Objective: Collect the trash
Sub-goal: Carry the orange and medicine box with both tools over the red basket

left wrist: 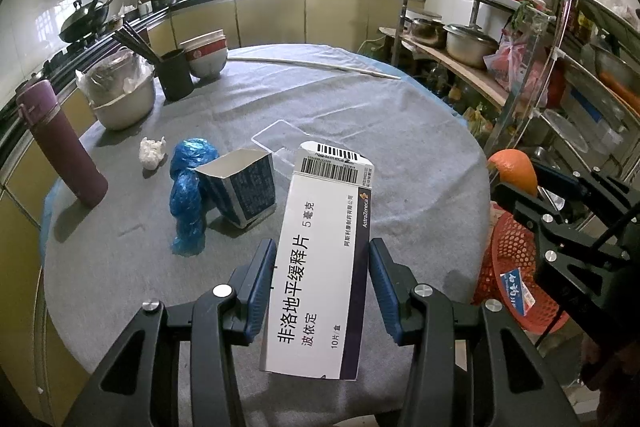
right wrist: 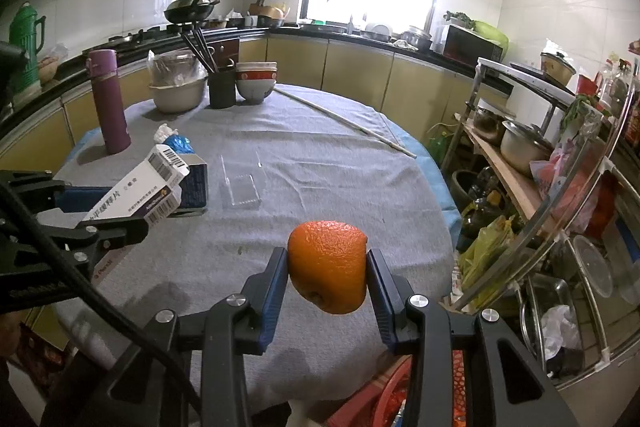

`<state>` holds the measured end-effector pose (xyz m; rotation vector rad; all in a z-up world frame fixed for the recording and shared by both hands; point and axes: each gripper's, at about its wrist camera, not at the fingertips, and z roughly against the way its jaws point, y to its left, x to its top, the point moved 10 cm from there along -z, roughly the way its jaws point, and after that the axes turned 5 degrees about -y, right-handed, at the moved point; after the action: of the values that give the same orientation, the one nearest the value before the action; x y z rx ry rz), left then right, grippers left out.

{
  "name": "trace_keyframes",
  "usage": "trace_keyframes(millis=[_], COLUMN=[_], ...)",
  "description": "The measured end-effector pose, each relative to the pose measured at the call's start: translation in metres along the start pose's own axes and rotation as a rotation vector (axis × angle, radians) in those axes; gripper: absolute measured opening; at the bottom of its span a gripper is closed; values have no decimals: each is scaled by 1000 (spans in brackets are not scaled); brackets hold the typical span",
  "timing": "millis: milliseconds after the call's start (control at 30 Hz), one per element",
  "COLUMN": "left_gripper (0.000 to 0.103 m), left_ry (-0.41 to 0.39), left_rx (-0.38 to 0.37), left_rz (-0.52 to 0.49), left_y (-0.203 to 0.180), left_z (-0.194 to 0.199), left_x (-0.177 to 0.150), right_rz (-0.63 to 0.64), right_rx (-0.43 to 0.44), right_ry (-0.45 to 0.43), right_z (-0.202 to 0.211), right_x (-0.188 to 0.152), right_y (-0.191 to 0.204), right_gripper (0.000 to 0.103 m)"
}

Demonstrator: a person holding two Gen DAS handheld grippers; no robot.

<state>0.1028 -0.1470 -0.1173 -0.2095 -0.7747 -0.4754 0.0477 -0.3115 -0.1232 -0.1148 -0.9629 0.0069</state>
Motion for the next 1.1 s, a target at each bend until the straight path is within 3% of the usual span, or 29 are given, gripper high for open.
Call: trace_keyframes(millis=[367,767,1100], left_gripper=[49,49,49], left_ry=[-14,-27,-15], left_rx=[16,48,27], left_rz=[-49,-183,-276], left_y=[-14,-54,-99], left_z=[3,3,-4], left_x=[11,23,24], right_rz=[-37,-196,-307], right_rx=[-12,-73,-127], right_ry=[16,65,89], right_z=[-2,7,20], right_x=[-8,-45,-73], right_y=[-18,-91,-146], right_gripper=[42,42,42])
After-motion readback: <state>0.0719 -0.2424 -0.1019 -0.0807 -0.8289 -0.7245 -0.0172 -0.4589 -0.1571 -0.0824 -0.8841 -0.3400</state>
